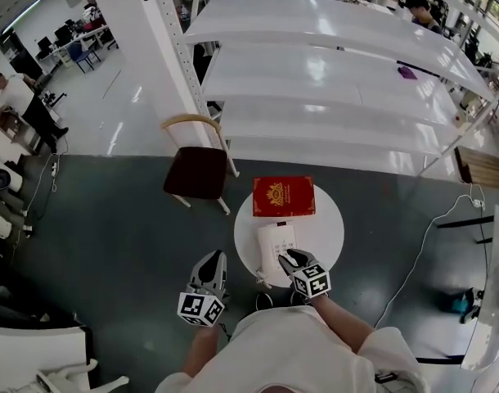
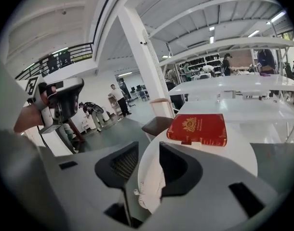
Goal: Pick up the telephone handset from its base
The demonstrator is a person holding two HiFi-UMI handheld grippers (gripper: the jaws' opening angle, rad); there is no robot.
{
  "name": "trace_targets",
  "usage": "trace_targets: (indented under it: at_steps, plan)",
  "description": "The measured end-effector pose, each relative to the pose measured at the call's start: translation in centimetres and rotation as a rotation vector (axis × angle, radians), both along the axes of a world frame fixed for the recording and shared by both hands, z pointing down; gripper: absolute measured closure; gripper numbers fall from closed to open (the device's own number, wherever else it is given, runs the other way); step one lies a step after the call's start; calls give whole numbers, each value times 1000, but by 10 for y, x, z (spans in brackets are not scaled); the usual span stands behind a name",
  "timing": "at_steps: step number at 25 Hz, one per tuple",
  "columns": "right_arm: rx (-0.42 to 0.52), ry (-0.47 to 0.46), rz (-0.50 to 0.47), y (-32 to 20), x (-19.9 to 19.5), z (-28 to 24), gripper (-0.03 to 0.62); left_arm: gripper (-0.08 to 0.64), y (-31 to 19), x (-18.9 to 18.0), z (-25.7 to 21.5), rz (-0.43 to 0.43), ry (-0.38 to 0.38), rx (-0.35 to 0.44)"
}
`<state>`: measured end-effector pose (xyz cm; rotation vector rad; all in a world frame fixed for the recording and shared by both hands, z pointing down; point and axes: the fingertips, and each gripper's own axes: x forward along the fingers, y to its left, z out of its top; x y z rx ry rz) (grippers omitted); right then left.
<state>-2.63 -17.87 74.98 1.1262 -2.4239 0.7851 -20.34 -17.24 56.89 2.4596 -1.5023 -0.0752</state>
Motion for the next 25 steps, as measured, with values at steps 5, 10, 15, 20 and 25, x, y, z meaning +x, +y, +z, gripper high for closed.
trace_targets:
  at_steps: [5,10,15,20,25]
  plan:
    - [-88,-18,19,-12,-16,18,352,538,-4,-7,3,5,7,-8]
    - [-172,20,20,-20,-26,47,267,538,-5,-17,7,-6,7,-18]
    - [-260,26,49,-24,-33,72,187,538,-2,-26,10,-16,9,-35]
    - [-299,74,48,-28,-41,88,172,538,2,-31,16,-18,11,-53]
    - [-330,125,42,-34,-45,105,172,538,1,-35,15,-19,6,-60]
